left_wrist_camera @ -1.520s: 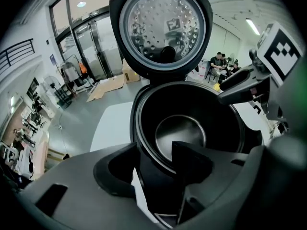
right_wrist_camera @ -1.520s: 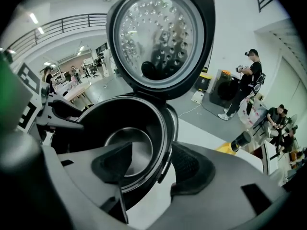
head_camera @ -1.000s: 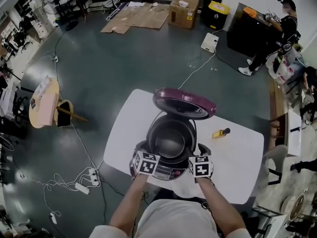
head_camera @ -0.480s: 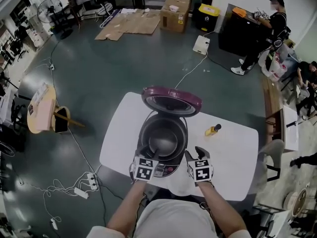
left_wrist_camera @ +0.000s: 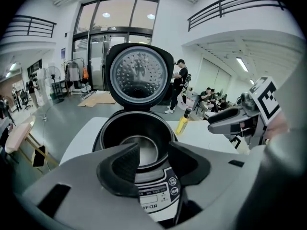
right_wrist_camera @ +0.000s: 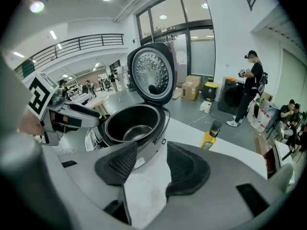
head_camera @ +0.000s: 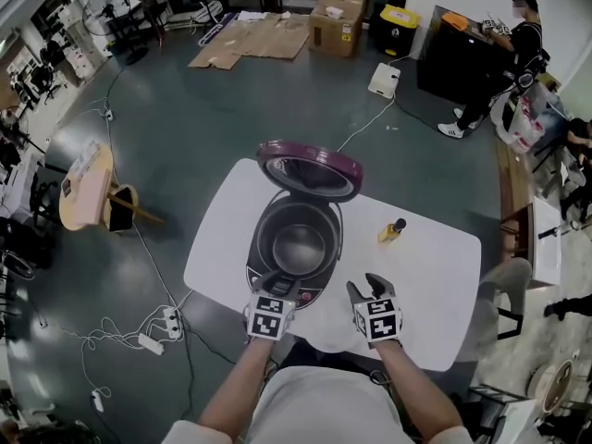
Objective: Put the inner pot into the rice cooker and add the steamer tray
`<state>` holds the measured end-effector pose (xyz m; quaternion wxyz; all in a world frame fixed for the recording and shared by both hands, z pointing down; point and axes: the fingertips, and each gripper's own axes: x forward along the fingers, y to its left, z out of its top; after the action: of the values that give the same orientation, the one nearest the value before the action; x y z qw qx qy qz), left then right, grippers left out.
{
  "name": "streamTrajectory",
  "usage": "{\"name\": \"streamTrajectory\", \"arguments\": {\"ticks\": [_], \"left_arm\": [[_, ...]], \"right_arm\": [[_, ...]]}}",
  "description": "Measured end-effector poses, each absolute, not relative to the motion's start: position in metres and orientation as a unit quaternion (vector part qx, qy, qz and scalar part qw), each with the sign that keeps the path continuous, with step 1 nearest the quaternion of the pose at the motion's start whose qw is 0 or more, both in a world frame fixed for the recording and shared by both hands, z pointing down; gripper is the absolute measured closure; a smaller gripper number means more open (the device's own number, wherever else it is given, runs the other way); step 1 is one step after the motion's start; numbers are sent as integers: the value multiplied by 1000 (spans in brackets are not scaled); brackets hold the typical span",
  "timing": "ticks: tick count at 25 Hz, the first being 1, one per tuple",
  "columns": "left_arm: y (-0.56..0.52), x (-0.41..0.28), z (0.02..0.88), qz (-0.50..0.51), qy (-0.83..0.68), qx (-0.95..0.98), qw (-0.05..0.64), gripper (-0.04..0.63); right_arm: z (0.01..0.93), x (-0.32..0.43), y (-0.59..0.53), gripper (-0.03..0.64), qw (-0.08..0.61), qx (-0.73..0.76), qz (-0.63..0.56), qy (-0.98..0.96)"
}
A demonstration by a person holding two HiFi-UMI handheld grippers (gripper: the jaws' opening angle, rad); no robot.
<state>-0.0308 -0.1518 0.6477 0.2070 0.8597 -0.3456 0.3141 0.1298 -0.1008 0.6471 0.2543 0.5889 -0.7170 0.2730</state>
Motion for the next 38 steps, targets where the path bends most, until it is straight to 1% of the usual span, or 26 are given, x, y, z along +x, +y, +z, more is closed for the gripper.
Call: {"name": "streamTrajectory", "arguments": {"ticks": [11,17,21,27,33,38], "left_arm": [[-84,-21,648,305,-334,860,236,396],[-47,-20,653,307,-340,857,239,417],[-31,-28,666,313,-343,849,251,417],[-9,-30,696,322,-337,845,264,402],[9,-33,748,343,-335,826,296,402],[21,-36,790,364,-333,810,316,390]], "right_arm": [[652,131,-55,408,258,564,273,-735],[669,130,-31,418,264,552,283,-738],[681,128,-20,419,271,544,293,-738],[706,131,-1,419,285,536,303,-735],[743,138,19,417,300,530,324,-724],[776,141,34,417,315,524,342,-714]]}}
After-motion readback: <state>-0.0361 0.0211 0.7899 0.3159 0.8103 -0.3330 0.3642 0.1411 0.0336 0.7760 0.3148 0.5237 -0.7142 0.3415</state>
